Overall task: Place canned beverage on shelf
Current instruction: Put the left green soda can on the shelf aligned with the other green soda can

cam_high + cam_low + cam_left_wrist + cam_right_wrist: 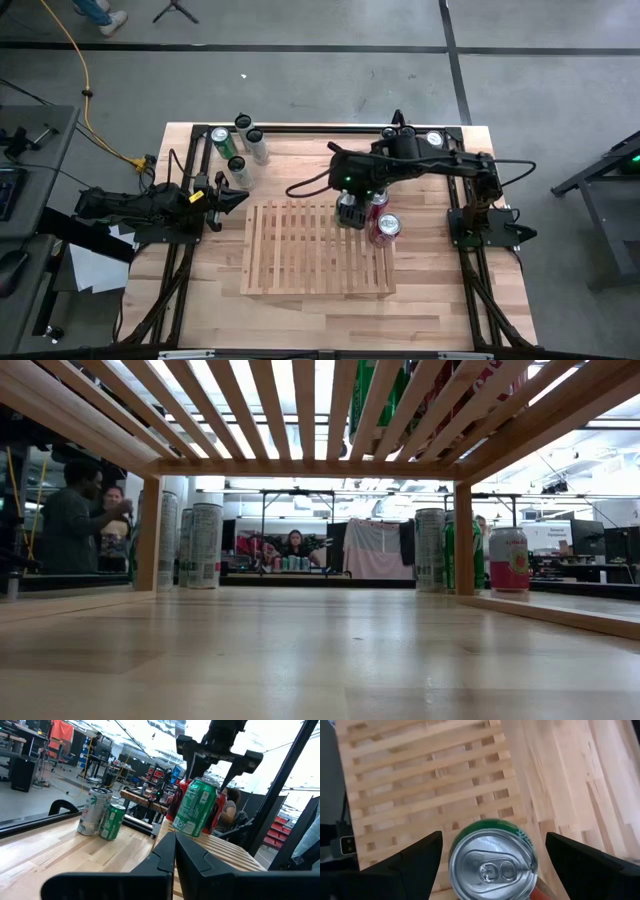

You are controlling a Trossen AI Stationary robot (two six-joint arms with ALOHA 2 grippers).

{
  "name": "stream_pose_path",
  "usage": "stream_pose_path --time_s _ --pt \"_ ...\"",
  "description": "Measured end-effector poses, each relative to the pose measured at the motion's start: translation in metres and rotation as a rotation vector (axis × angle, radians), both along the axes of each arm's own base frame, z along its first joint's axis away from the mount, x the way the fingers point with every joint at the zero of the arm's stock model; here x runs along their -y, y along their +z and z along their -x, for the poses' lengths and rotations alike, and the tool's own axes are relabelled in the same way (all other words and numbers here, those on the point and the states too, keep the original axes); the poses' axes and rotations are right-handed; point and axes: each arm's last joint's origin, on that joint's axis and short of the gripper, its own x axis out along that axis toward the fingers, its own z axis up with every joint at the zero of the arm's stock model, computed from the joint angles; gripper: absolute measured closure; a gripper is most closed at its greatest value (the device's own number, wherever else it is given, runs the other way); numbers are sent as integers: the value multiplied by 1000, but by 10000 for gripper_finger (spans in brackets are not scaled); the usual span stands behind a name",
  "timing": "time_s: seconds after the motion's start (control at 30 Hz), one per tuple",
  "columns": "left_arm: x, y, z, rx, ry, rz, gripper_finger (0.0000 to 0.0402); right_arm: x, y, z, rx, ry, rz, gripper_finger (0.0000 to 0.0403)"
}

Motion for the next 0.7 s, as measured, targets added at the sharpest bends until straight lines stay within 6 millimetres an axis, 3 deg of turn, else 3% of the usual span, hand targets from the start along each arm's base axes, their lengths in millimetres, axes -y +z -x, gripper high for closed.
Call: stream_pose_path --time_s 0.3,0.5,0.7 --pt "0 0 0 0 0 0 398 5 34 11 187 9 4 62" --pt "0 0 0 0 0 0 398 20 61 33 321 -49 72 62" --pt "0 0 0 0 0 0 398 39 76 63 327 -187 186 62"
